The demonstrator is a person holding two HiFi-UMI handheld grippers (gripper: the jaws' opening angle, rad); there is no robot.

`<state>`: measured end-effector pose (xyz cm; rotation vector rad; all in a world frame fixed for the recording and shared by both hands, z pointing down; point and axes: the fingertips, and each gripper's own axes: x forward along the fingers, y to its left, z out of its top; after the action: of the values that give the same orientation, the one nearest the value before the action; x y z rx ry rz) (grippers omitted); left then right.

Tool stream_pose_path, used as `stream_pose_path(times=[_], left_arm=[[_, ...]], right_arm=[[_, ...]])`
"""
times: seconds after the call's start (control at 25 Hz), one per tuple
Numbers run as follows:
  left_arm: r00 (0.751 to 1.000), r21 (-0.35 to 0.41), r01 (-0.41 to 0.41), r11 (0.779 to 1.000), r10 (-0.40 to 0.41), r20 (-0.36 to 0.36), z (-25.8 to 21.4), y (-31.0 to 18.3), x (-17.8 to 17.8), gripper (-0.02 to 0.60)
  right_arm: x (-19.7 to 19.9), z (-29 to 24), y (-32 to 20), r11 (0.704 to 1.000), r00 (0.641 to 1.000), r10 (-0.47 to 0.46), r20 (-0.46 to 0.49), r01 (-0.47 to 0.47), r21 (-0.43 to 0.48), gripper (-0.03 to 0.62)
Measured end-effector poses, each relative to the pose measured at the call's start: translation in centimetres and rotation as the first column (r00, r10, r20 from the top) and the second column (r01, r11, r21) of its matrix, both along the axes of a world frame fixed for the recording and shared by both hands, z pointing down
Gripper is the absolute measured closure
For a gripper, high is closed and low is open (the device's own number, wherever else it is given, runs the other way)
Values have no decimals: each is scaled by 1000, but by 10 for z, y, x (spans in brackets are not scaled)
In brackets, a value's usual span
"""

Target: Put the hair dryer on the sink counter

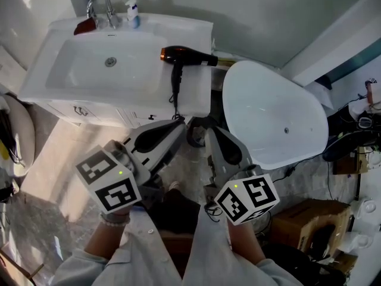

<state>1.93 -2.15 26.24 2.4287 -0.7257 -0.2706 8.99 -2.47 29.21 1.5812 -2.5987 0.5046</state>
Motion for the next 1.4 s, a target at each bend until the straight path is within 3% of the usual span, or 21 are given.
stream_pose_path(times=[1.4], left_arm=[[999, -5, -12, 1000, 12, 40, 7, 12, 23, 577]], right_arm=[[10, 0, 11, 1000, 1000, -16, -9, 16, -3, 597]])
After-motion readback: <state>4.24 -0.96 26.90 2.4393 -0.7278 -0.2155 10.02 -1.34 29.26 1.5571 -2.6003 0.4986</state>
